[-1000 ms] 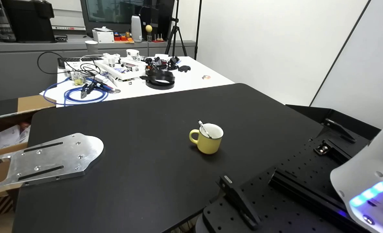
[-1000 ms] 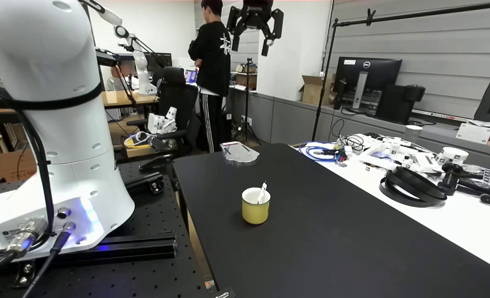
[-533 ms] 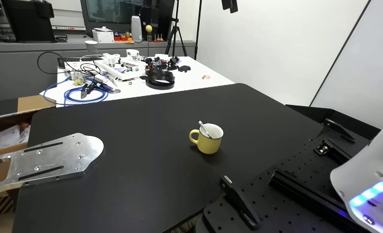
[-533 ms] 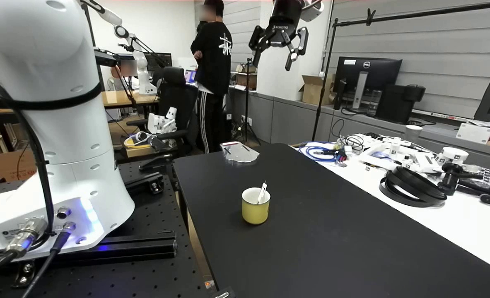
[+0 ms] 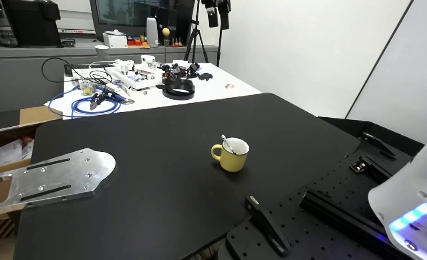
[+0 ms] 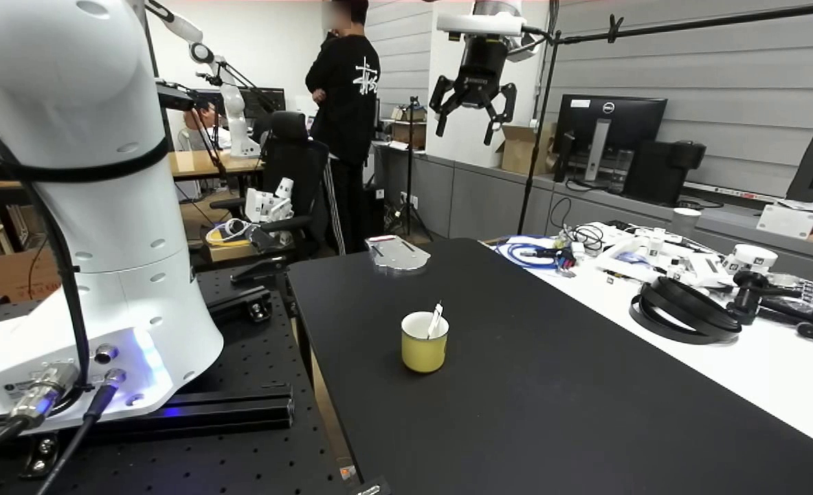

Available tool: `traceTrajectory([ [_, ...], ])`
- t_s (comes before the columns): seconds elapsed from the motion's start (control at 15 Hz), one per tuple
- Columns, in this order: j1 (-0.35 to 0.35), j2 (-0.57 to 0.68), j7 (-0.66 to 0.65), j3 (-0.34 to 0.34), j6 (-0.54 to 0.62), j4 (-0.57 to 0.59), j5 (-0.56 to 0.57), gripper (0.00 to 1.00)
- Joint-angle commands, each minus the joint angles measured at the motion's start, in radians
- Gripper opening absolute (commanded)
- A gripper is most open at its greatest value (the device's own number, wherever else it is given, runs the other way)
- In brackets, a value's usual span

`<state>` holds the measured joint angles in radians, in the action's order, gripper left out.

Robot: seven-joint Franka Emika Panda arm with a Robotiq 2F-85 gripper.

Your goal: Take the pen from the yellow cup and place it on the table then put it back in the yellow cup

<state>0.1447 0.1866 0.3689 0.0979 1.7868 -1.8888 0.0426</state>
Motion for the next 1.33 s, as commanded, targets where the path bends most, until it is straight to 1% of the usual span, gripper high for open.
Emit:
traceTrajectory([
  [0.0,-0.026,-0.043,-0.013,0.022,0.145,-0.101,-0.113,1.00],
  [0.13,-0.031,-0.058,0.004,0.026,0.242,-0.168,-0.172,1.00],
  [0.27,-0.032,-0.074,0.011,0.027,0.359,-0.248,-0.193,1.00],
  [0.4,-0.028,-0.086,0.007,0.027,0.454,-0.322,-0.169,1.00],
  [0.6,-0.027,-0.104,-0.001,0.024,0.552,-0.425,-0.136,1.00],
  [0.8,-0.028,-0.116,-0.011,0.019,0.610,-0.506,-0.094,1.00],
  [1.0,-0.042,-0.126,-0.012,0.001,0.652,-0.572,-0.022,1.00],
  [1.13,-0.050,-0.121,-0.045,-0.009,0.676,-0.596,0.032,1.00],
  [1.2,-0.055,-0.118,-0.068,-0.014,0.665,-0.596,0.034,1.00],
  [1.27,-0.055,-0.090,-0.013,0.000,0.655,-0.565,0.003,1.00],
])
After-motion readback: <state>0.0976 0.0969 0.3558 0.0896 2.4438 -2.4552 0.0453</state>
